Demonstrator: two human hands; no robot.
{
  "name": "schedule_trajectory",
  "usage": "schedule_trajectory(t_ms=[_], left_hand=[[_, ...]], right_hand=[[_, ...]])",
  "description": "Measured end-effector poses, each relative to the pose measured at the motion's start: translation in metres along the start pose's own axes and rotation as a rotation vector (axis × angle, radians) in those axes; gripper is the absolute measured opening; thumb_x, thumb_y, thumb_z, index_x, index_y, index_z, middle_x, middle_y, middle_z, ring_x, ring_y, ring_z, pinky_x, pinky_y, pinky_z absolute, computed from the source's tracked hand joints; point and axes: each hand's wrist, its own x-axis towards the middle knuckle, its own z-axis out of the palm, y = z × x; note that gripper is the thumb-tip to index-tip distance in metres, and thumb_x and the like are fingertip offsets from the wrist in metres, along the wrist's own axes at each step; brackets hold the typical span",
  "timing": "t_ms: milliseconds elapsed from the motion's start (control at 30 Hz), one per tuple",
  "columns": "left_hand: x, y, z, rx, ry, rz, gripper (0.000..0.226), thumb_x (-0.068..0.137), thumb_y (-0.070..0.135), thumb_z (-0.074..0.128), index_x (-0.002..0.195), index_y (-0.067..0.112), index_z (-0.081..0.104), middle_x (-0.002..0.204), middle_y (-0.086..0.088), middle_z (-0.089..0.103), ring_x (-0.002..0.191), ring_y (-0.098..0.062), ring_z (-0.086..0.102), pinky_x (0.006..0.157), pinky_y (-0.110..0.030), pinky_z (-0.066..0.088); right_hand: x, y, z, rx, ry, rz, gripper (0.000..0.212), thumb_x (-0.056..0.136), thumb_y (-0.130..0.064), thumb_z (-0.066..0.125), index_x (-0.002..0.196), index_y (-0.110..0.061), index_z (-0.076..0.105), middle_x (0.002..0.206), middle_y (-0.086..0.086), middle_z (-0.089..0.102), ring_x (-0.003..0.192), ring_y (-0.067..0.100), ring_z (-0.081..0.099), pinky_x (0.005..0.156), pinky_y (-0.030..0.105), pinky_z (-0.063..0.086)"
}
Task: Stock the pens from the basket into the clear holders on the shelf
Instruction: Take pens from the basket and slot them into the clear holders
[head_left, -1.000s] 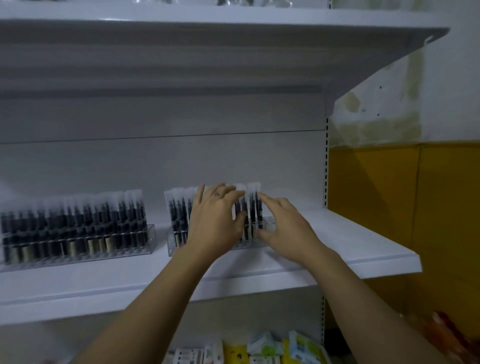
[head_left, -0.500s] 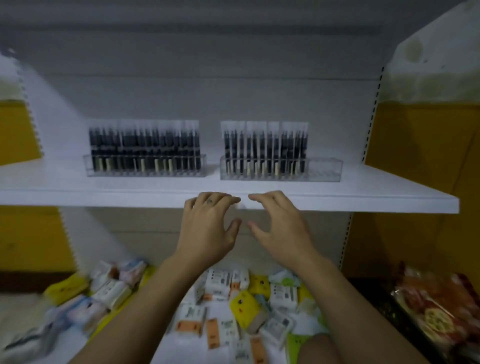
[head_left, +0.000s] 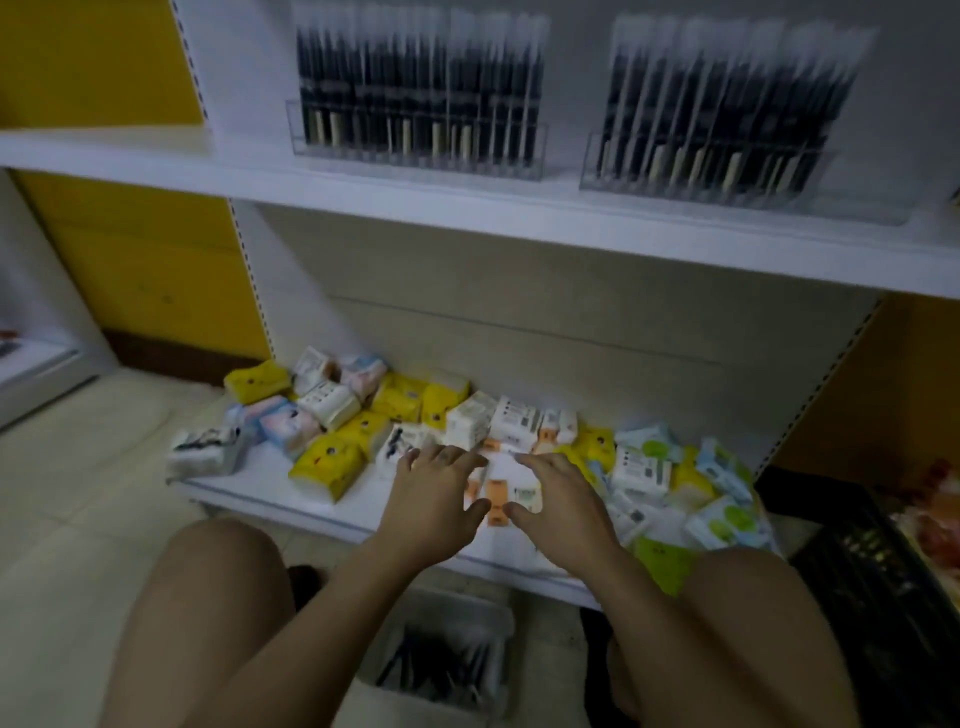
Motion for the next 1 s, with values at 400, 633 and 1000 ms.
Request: schedule_trajectory(t_ms=[400, 633, 1000], left_hand=[[-0.037, -0.061, 0.107, -0.187, -0.377, -0.334, 0.056, 0.087, 0.044, 0.06, 0.137, 0.023, 0.044, 0.14, -0.002, 0.049, 0.129, -0.024, 0.042, 0.108, -0.041, 0.035], [-0.048, -0.099, 0.161, -0.223, -0.62, -0.477, 0.052, 0.092, 0.038, 0.054, 0.138, 0.017, 0.042, 0.14, -0.011, 0.046, 0.127, -0.029, 0.044, 0.105, -0.042, 0.039], [-0.048, -0.152, 0.278, -0.428, -0.847, -0.648, 0.041, 0.095, 0.03, 0.051, 0.134, 0.016, 0.047, 0.128, -0.009, 0.052, 0.117, -0.029, 0.05, 0.093, -0.036, 0.043]], right_hand=[[0.005, 0.034, 0.125, 0.017, -0.484, 0.182, 0.052, 0.089, -0.035, 0.061, 0.137, -0.02, 0.047, 0.131, 0.004, 0.047, 0.116, 0.026, 0.052, 0.091, 0.033, 0.047], [0.009, 0.062, 0.175, 0.137, -0.699, 0.276, 0.012, 0.094, -0.009, 0.057, 0.105, -0.007, 0.06, 0.095, 0.007, 0.056, 0.084, 0.018, 0.056, 0.068, 0.022, 0.048], [0.031, 0.083, 0.273, 0.099, -0.853, 0.395, 0.022, 0.097, -0.014, 0.052, 0.109, -0.003, 0.067, 0.108, 0.016, 0.066, 0.1, 0.031, 0.061, 0.089, 0.041, 0.05]])
